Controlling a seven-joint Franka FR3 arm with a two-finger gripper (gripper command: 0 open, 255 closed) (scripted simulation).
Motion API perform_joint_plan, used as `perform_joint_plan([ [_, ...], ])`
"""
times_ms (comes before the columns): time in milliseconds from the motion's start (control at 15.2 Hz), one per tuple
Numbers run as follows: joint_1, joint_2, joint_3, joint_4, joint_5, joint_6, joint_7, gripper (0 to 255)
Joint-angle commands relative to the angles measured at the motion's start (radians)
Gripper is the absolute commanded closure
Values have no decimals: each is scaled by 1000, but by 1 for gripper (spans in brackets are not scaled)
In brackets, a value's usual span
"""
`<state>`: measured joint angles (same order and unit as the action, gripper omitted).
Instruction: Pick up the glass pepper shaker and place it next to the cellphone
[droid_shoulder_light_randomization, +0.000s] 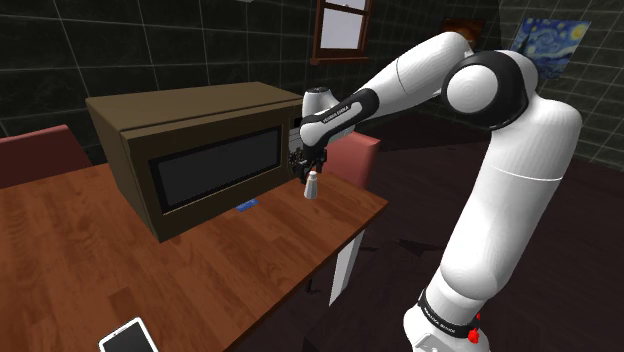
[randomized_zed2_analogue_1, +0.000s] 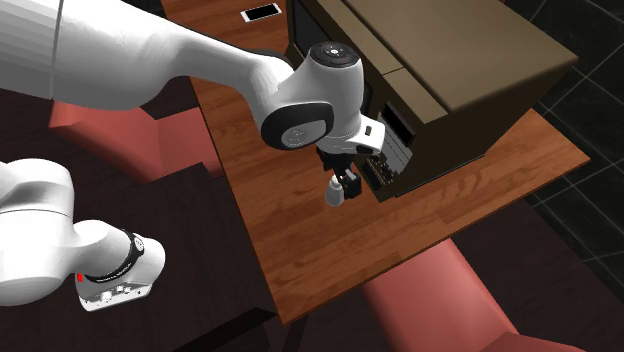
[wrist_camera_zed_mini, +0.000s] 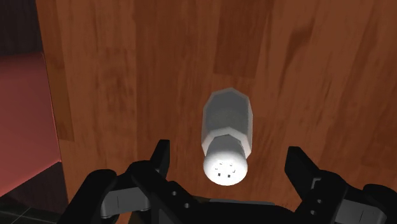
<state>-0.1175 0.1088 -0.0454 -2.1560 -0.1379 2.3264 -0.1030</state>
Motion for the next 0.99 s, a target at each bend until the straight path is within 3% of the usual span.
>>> perform_joint_plan([
  [0,0,1,0,0,0,1,0,0],
  [198,0,1,0,0,0,1,0,0],
  [264,0,1,0,0,0,1,0,255],
  [924,0,-7,0,5,1,-12,-2,255],
])
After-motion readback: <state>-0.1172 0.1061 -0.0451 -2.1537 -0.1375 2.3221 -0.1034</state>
